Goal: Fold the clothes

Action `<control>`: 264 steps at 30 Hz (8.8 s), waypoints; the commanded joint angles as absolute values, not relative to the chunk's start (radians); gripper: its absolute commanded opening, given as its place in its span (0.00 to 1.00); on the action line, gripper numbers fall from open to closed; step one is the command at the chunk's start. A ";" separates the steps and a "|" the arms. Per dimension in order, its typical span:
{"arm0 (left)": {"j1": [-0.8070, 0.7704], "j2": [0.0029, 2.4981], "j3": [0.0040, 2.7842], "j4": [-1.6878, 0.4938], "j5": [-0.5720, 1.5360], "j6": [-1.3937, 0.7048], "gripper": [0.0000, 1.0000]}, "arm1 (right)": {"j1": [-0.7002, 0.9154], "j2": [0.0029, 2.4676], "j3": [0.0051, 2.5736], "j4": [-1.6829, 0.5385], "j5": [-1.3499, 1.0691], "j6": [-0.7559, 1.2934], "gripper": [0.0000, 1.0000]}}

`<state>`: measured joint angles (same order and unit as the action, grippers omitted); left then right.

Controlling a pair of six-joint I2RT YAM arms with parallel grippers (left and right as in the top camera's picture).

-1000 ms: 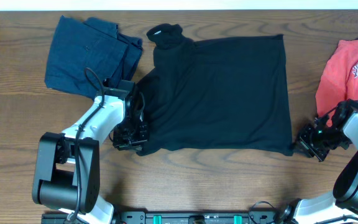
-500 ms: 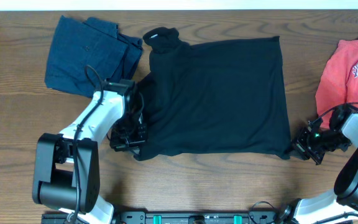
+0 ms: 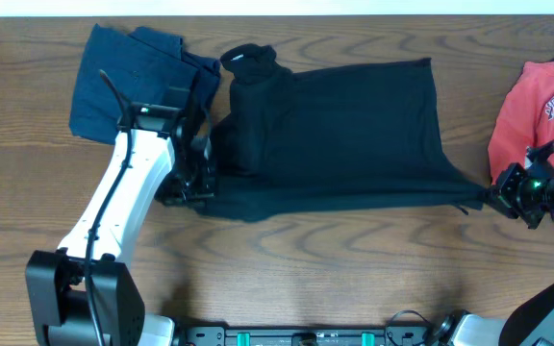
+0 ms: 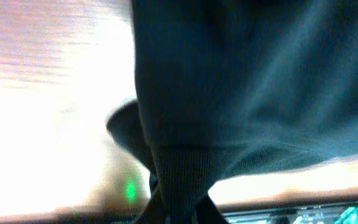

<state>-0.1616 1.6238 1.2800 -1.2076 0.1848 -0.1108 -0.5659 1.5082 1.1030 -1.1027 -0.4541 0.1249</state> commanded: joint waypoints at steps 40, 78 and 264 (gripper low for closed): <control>-0.214 1.647 0.910 -0.381 0.299 -0.132 0.62 | -0.458 1.545 1.111 -0.945 -0.449 0.205 0.01; -0.213 1.429 1.036 -0.850 0.319 -0.151 0.06 | -0.458 1.545 1.111 -0.942 -0.449 0.201 0.01; -0.278 1.943 2.147 -1.567 -0.033 0.033 0.06 | -0.524 1.666 1.594 -1.274 -0.369 0.046 0.01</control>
